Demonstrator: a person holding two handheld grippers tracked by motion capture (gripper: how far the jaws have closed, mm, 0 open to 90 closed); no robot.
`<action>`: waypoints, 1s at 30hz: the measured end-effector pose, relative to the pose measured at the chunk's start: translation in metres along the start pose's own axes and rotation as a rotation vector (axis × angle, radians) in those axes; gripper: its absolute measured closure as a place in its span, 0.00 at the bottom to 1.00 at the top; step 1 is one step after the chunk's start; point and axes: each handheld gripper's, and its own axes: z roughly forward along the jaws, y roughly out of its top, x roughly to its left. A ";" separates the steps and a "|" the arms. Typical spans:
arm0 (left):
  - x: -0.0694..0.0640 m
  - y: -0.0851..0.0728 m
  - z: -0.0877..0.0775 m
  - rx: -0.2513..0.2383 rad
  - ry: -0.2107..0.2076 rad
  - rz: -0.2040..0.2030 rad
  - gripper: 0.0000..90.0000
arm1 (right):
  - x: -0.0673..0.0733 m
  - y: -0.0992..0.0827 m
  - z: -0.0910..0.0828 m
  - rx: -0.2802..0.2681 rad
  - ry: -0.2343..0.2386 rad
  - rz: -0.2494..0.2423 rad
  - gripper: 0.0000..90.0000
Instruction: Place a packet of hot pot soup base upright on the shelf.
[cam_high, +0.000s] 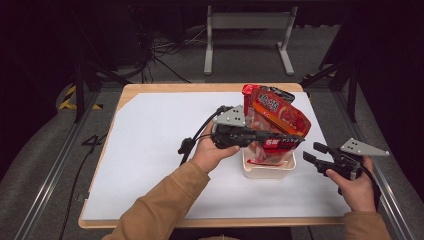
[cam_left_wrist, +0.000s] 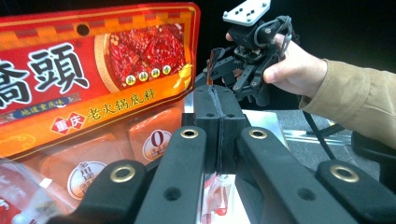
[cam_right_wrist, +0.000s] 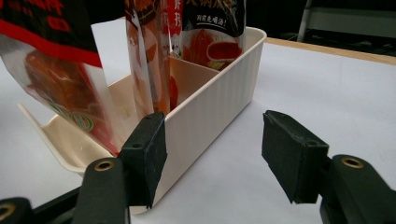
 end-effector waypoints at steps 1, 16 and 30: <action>0.000 -0.001 0.002 0.002 0.000 -0.001 1.00 | 0.000 0.000 0.000 -0.002 -0.001 -0.002 0.45; 0.004 -0.013 0.011 0.030 -0.008 -0.019 1.00 | -0.001 -0.001 0.000 -0.001 0.000 0.005 0.45; 0.008 -0.025 0.013 0.053 0.000 -0.049 1.00 | -0.001 -0.001 0.002 0.002 0.003 0.005 0.45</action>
